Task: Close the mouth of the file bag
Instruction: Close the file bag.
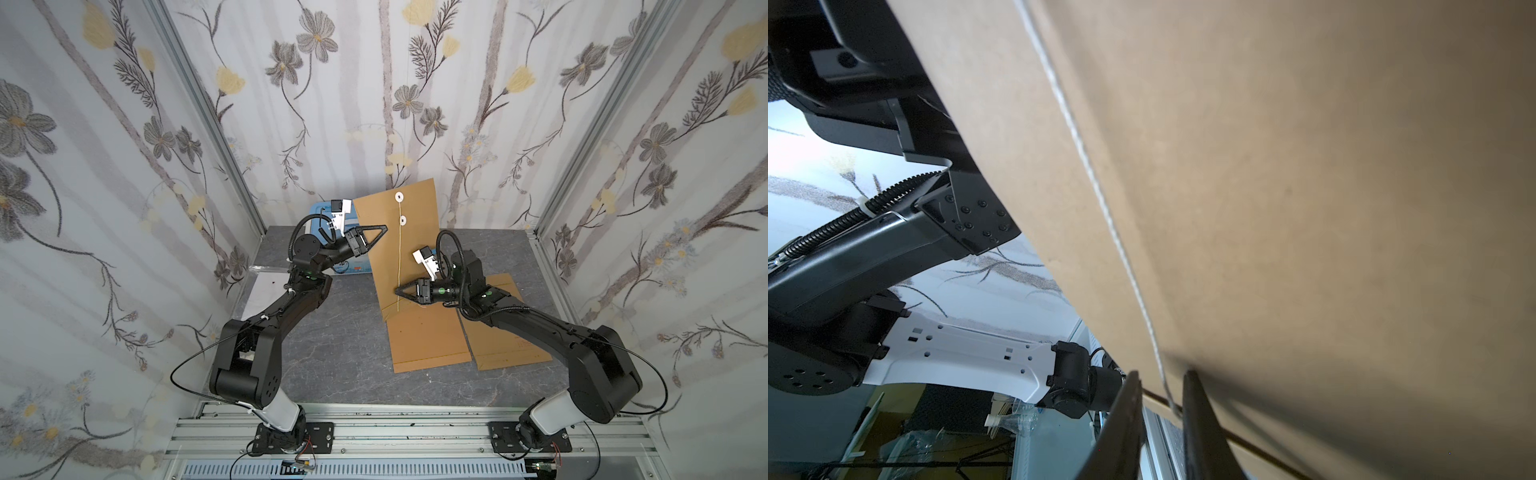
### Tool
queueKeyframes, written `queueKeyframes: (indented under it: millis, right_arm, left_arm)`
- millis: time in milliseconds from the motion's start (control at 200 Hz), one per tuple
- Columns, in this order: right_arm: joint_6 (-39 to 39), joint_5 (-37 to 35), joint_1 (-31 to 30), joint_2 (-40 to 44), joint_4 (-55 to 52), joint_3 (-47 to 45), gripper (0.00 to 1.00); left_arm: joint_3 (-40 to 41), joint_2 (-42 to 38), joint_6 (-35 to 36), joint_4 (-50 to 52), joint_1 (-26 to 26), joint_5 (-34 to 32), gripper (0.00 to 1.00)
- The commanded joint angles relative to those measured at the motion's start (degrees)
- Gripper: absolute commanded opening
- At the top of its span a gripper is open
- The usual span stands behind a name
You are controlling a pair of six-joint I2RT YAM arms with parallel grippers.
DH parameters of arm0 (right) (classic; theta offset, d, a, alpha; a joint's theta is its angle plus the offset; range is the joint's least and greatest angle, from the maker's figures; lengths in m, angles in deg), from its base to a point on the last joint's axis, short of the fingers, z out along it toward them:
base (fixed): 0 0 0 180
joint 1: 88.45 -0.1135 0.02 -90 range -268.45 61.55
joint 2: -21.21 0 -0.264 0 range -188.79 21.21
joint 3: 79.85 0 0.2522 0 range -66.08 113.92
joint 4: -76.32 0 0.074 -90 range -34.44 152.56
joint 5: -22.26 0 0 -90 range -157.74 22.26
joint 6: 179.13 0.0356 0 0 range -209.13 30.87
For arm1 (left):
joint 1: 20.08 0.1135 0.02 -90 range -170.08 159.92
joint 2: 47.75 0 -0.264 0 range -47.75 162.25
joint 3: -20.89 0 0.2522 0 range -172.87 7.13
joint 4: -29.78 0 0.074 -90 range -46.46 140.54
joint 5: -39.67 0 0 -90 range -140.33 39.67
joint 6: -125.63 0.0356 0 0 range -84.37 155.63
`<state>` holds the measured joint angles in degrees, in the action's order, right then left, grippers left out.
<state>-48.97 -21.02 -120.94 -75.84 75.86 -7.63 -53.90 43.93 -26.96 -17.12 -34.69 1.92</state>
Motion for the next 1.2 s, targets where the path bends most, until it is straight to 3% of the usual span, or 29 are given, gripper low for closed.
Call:
queueKeyframes:
  millis: [0, 195, 345, 879, 1194]
  right_arm:
    - [0.3, -0.4, 0.1, 0.8, 4.4, -1.0, 0.21]
    - [0.3, -1.9, 0.8, 2.5, 5.5, -2.7, 0.18]
    - [0.4, -3.8, 1.0, 3.5, 5.0, -3.7, 0.00]
    - [0.6, -5.7, -3.9, 4.8, 3.7, -3.5, 0.00]
    - [-0.9, -10.3, -1.9, 4.9, -3.2, -3.3, 0.00]
  left_arm:
    - [-0.4, 0.1, -1.3, -3.6, 0.0, -0.2, 0.00]
    - [-0.2, 0.4, -1.6, -3.8, 0.1, -0.4, 0.00]
    - [0.0, 0.3, -1.6, -3.8, 0.1, -0.5, 0.00]
    - [0.0, 1.8, -3.6, -7.3, 0.1, -0.8, 0.00]
    - [-0.2, 2.7, -6.2, -10.6, 0.2, -0.4, 0.00]
